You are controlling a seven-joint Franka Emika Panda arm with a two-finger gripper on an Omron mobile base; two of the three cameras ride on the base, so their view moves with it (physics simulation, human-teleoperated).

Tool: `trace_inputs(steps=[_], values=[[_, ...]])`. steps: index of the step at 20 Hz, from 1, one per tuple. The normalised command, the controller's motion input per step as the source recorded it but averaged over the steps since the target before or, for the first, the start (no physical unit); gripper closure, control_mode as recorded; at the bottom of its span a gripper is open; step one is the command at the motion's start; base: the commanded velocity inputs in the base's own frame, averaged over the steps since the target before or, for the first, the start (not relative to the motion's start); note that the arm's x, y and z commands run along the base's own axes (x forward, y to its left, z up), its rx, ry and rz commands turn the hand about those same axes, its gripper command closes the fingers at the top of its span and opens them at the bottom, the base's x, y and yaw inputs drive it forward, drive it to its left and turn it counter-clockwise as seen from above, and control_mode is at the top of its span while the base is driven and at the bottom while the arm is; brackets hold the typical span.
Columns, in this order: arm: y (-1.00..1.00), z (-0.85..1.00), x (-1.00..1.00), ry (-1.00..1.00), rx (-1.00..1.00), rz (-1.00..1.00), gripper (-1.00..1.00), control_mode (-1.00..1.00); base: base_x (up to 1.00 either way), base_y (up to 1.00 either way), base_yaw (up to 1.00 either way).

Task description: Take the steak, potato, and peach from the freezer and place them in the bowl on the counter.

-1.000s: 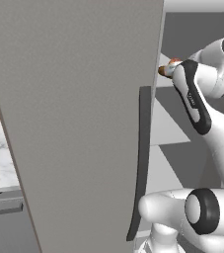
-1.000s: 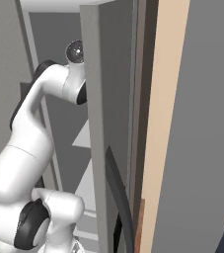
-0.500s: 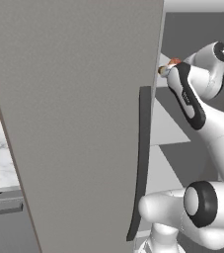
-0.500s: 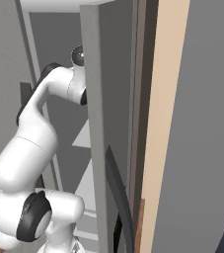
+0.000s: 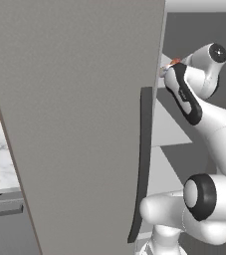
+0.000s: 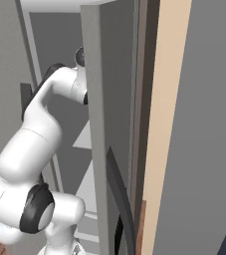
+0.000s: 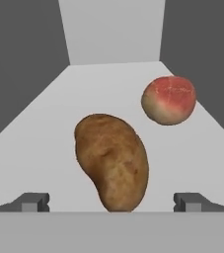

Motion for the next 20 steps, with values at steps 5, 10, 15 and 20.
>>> trace_inputs(steps=[5, 10, 15, 20], values=[[-0.01, 0.00, 0.18, 0.00, 0.00, 0.00, -1.00, -1.00, 0.00, 0.00, 0.00], [-0.03, 0.00, 0.15, 0.00, 0.00, 0.00, -1.00, -1.00, 0.00, 0.00, 0.00], [-0.05, 0.00, 0.14, 0.00, 0.00, 0.00, -1.00, -1.00, 0.00, 0.00, 0.00], [-0.01, -0.01, 0.10, 0.00, 0.00, 0.00, -1.00, -1.00, 0.00, 0.00, 0.00]])
